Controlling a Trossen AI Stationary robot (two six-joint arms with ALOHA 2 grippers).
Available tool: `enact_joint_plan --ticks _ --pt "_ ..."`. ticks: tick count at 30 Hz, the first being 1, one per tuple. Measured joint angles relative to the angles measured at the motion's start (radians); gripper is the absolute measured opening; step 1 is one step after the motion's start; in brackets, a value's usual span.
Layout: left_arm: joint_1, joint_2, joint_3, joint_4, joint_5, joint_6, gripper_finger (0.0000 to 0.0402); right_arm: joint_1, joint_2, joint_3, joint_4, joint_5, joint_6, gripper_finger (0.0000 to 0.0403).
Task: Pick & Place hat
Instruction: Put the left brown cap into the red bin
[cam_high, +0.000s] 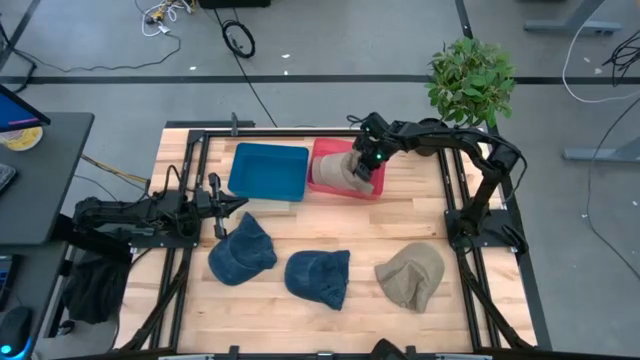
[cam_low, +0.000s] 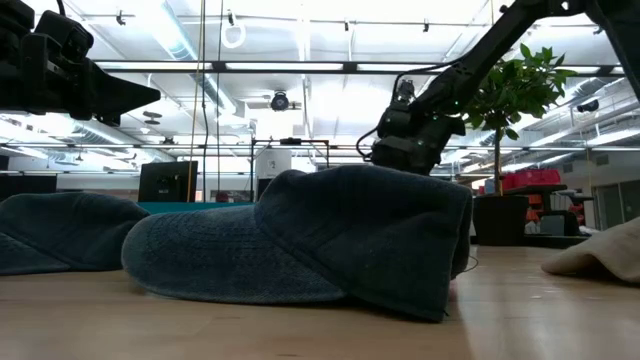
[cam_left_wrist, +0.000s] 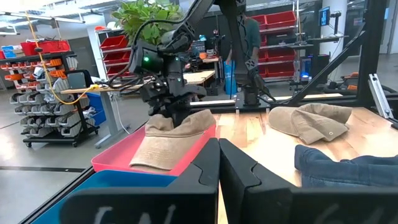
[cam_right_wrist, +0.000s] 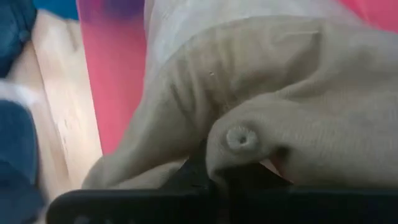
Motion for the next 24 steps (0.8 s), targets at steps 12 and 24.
enact_joint_plan --ticks 12,24 --pt "0.000 0.000 0.000 0.000 0.000 0.000 0.0003 -0.002 -0.032 0.000 0.052 0.000 0.109 0.0087" --pt "0.000 0.000 0.000 0.000 0.000 0.000 0.0003 -0.038 -0.119 0.000 -0.036 -0.024 0.167 0.0196"
